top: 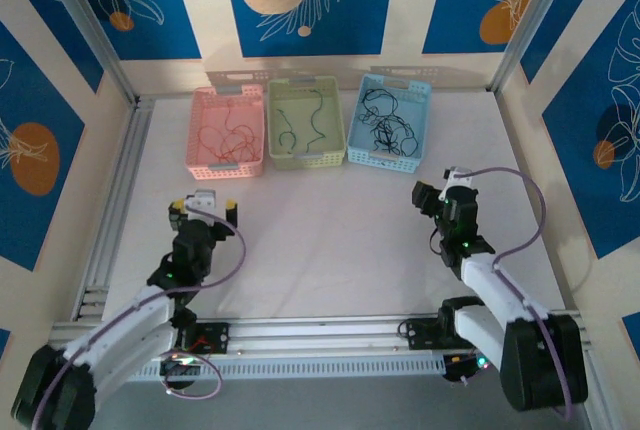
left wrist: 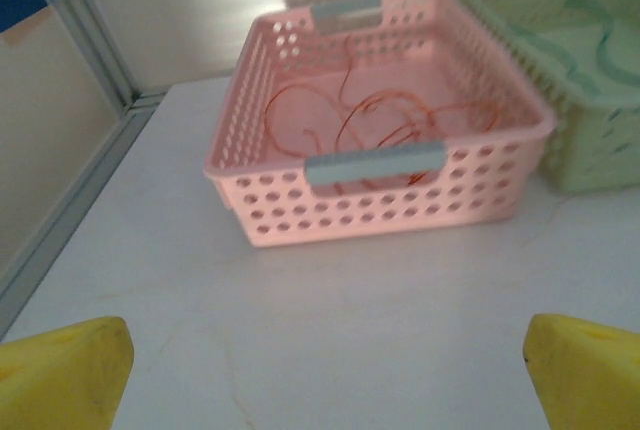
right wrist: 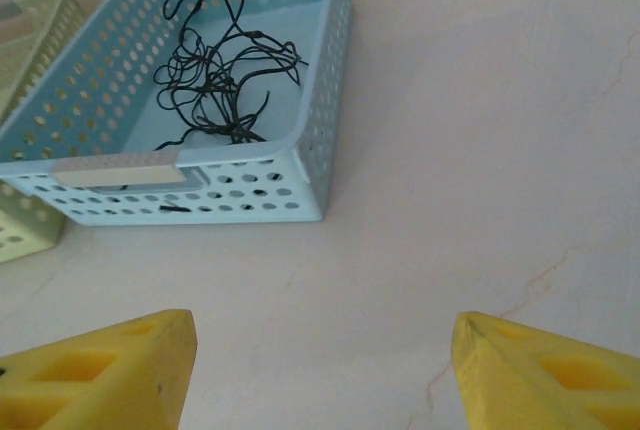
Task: Untangle the cables
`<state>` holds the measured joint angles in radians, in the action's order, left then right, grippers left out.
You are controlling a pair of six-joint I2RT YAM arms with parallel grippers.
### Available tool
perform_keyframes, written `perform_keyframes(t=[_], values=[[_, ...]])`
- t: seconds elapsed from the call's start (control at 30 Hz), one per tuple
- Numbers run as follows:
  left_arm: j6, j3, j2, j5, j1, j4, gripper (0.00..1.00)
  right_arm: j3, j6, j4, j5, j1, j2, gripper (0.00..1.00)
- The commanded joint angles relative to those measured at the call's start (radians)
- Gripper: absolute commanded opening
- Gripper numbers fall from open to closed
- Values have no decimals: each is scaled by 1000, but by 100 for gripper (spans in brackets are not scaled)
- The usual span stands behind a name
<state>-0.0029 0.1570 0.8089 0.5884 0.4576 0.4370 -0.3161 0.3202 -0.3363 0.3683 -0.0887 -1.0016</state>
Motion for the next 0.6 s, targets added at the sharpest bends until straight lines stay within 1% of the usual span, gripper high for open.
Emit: perform_keyframes(t=[0.0, 0.03, 0.1, 0.13, 0.17, 0.2, 0.23, 0.27, 0.3, 0.33, 0.37, 0.4, 0.43, 0.47, 0.5, 0.53, 0.57], values=[[106, -14, 212, 14, -65, 432, 100, 3, -41, -278, -7, 41, -135, 67], [107, -8, 290, 3, -83, 495, 100, -11, -50, -275, -16, 48, -187, 66], [118, 21, 463, -68, -125, 605, 100, -18, -73, -378, 26, 39, -293, 64], [144, 41, 532, -75, -131, 642, 100, -52, -104, -290, 30, 28, -283, 62], [194, 62, 583, -59, -125, 683, 100, -29, -157, -408, 33, 20, -321, 61], [222, 65, 624, -103, -134, 724, 100, 4, -173, -527, 52, 20, -362, 62], [214, 68, 671, -128, -159, 775, 100, 20, -152, -589, 43, 38, -406, 62], [159, 71, 724, -149, -199, 799, 100, 26, -158, -675, 7, 46, -455, 60], [117, 51, 771, -239, -258, 882, 100, 2, -180, -588, -41, 39, -437, 56], [89, 38, 784, -282, -290, 907, 100, -16, -195, -545, -79, 38, -445, 52], [80, 38, 783, -299, -300, 894, 100, -5, -208, -662, -76, 35, -523, 52], [85, 52, 787, -312, -300, 867, 100, -8, -216, -741, -53, 27, -570, 53], [99, 67, 791, -330, -299, 851, 100, -54, -206, -583, -63, 29, -522, 53], [98, 91, 776, -346, -301, 782, 100, -95, -188, -460, -122, 57, -515, 53], [90, 129, 762, -342, -302, 688, 100, -66, -177, -571, -160, 80, -540, 53], [89, 173, 763, -341, -304, 606, 100, -79, -183, -519, -142, 74, -525, 54], [65, 206, 760, -392, -336, 533, 100, -89, -185, -480, -133, 67, -518, 57]])
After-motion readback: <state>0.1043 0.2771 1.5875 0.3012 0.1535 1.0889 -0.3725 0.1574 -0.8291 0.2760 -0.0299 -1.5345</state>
